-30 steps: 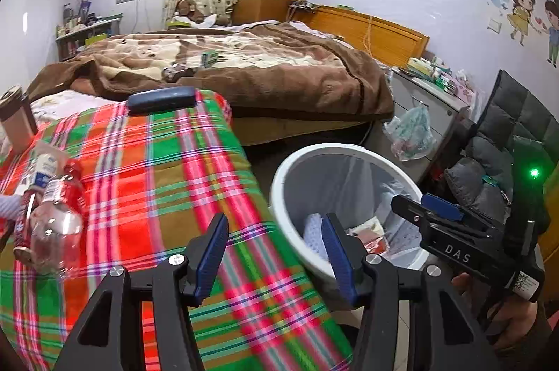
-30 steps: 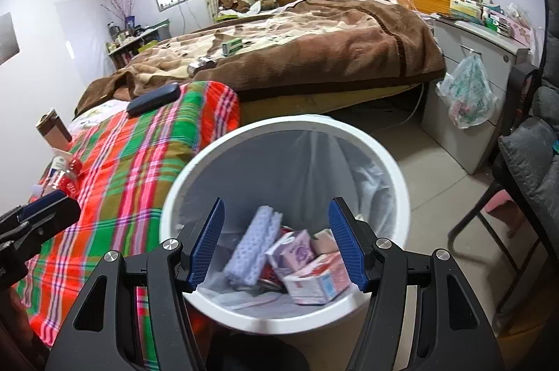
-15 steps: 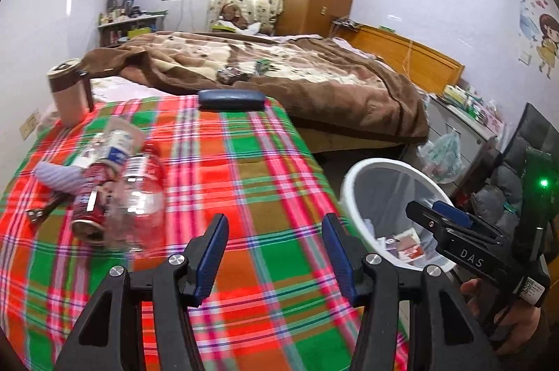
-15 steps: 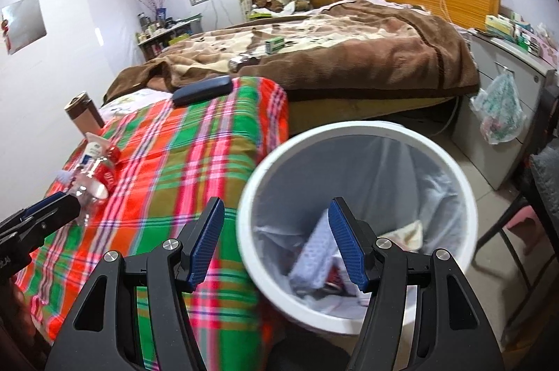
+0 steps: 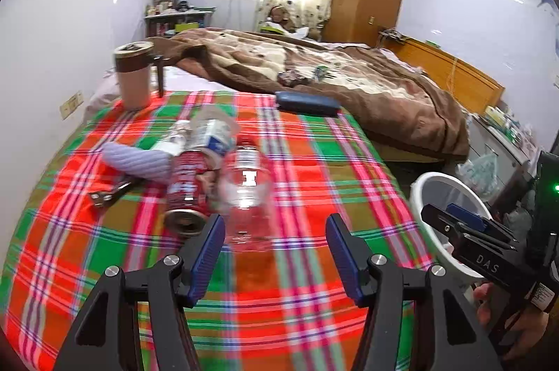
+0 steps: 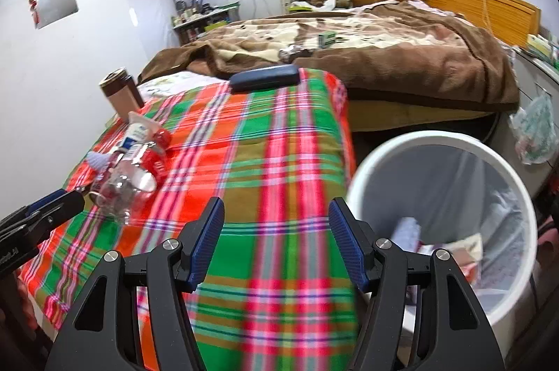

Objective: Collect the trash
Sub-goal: 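Move both tools back over the trash on the bed, then grasp the red milk-drink can with the left tool while the right tool grasps the clear red-label bottle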

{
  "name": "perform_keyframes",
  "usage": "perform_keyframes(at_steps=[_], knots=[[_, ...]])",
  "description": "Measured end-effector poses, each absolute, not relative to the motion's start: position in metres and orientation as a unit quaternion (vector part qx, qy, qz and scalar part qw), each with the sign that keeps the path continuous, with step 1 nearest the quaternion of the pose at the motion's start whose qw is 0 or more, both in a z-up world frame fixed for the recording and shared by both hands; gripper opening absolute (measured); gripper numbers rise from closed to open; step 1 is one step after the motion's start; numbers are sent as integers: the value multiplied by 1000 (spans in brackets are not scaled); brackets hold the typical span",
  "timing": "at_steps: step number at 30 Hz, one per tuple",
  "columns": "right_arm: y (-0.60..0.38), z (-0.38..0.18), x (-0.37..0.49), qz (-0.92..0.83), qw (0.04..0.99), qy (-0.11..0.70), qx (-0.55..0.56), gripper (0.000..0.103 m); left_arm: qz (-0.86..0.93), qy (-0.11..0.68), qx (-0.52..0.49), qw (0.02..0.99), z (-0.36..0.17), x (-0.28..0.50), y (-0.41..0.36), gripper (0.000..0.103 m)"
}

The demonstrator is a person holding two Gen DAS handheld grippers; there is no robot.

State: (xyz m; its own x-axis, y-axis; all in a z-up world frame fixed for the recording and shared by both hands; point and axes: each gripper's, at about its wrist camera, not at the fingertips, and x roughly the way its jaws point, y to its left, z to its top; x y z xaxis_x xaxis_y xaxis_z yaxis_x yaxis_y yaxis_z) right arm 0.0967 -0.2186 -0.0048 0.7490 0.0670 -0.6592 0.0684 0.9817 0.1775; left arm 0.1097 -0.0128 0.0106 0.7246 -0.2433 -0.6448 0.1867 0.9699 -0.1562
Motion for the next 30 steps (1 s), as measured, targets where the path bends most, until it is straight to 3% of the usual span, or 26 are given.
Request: perform_keyframes(at_steps=[16,30], knots=[[-139,-5,148,80,918,376,97,63,-58,366,-71,926,-7,137,73,60],[-94,-14,192,117,892,423,109,64,-54,376,-83,921,-15,157,96,60]])
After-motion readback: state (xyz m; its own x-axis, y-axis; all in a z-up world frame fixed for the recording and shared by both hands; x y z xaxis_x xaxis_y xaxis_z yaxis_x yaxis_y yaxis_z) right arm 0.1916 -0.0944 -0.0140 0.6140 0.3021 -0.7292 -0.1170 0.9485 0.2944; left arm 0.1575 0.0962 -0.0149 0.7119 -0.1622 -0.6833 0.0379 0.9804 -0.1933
